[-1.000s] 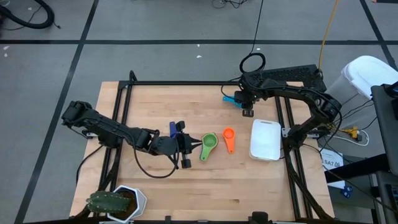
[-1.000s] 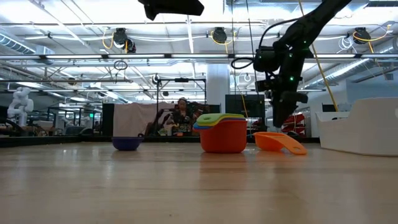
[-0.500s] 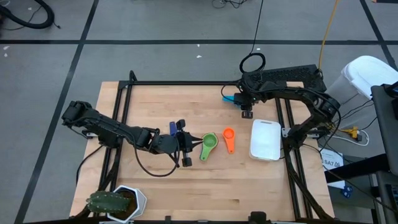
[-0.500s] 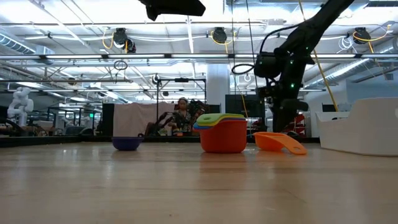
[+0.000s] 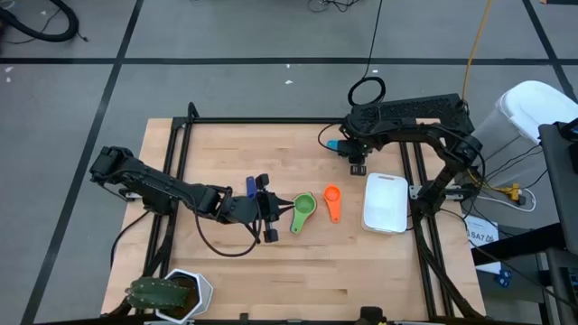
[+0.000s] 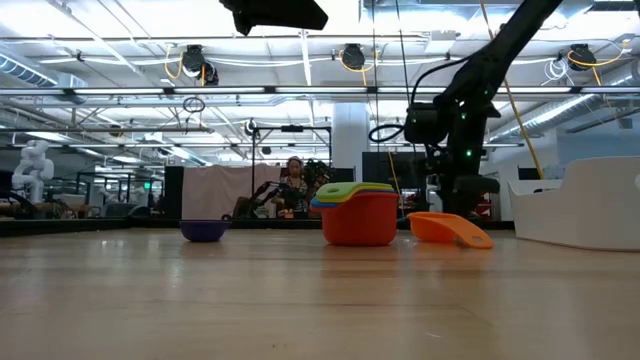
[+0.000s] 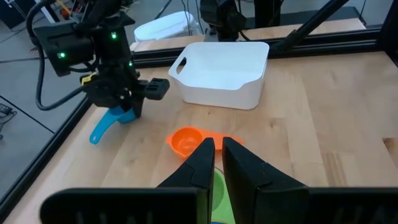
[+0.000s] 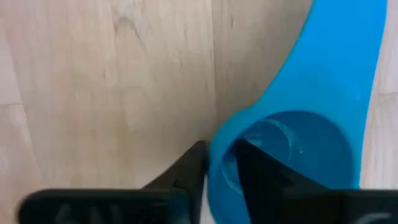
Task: Nest measuring cups in basket
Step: Stack the light blue measuring cup on top of the green measuring cup
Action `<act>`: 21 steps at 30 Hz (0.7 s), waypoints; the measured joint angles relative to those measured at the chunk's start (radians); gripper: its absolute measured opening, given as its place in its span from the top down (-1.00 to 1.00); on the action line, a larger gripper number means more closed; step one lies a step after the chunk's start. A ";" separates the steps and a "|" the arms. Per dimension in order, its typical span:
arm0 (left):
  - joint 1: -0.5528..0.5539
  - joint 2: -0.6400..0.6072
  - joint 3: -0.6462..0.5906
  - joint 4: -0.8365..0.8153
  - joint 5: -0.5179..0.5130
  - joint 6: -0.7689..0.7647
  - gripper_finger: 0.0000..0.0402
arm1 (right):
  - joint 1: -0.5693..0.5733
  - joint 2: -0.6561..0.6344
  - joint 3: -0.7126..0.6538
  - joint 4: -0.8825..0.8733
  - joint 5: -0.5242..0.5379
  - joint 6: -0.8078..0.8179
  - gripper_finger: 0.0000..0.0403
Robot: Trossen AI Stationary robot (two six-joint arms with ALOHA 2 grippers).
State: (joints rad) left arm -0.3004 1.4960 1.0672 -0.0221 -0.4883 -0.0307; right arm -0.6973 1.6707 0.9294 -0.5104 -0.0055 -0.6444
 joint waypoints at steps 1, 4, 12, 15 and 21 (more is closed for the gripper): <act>0.001 0.000 0.000 0.000 0.000 0.000 0.81 | 0.004 -0.007 0.000 0.000 0.003 -0.008 0.74; 0.002 0.000 0.000 0.000 0.000 -0.003 0.81 | 0.017 -0.035 -0.001 -0.015 0.015 -0.034 0.94; 0.002 0.000 0.000 -0.004 0.000 -0.016 0.81 | 0.163 -0.122 -0.001 -0.044 0.128 -0.136 0.99; 0.002 0.000 0.000 -0.004 0.000 -0.014 0.81 | 0.259 -0.152 0.000 -0.049 0.177 -0.160 0.99; 0.006 0.000 0.000 -0.004 0.000 -0.007 0.81 | 0.443 -0.188 0.020 -0.077 0.292 -0.183 1.00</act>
State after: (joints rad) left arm -0.2943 1.4960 1.0672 -0.0261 -0.4885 -0.0380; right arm -0.2540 1.4828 0.9497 -0.5875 0.2864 -0.8275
